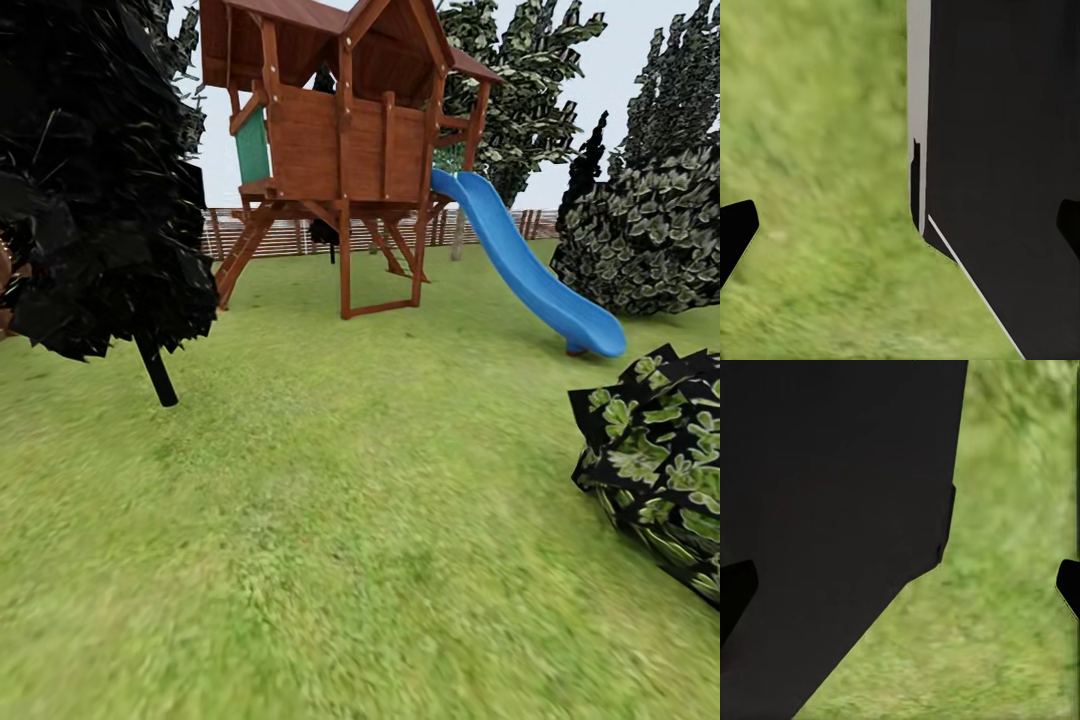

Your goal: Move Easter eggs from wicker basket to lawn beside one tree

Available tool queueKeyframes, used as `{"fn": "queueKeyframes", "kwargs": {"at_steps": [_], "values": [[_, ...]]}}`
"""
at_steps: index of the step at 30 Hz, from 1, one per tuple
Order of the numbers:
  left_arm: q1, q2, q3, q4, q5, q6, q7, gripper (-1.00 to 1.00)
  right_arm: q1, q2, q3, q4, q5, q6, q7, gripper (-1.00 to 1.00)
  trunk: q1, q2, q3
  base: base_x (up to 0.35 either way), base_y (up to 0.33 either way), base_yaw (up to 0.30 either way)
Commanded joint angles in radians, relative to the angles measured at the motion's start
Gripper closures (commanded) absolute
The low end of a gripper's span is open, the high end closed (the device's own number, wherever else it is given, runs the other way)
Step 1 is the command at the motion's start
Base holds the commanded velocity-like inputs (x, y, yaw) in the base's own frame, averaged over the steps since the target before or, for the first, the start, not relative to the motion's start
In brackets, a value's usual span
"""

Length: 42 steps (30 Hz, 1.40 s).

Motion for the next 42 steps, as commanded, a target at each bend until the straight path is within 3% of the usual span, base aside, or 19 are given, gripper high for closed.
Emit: {"fn": "queueKeyframes", "kwargs": {"at_steps": [1,42], "values": [[0.001,0.0,0.0,-0.002,0.0,0.0,-0.001,-1.0,0.0,0.0,0.0,0.001,0.004,-0.001,0.001,-1.0,0.001,0.0,0.0,0.334,0.0,0.0],[0.001,0.0,0.0,-0.002,0.0,0.0,-0.001,-1.0,0.0,0.0,0.0,0.001,-0.001,-0.001,-0.003,-1.0,0.001,0.0,0.0,0.334,0.0,0.0]]}}
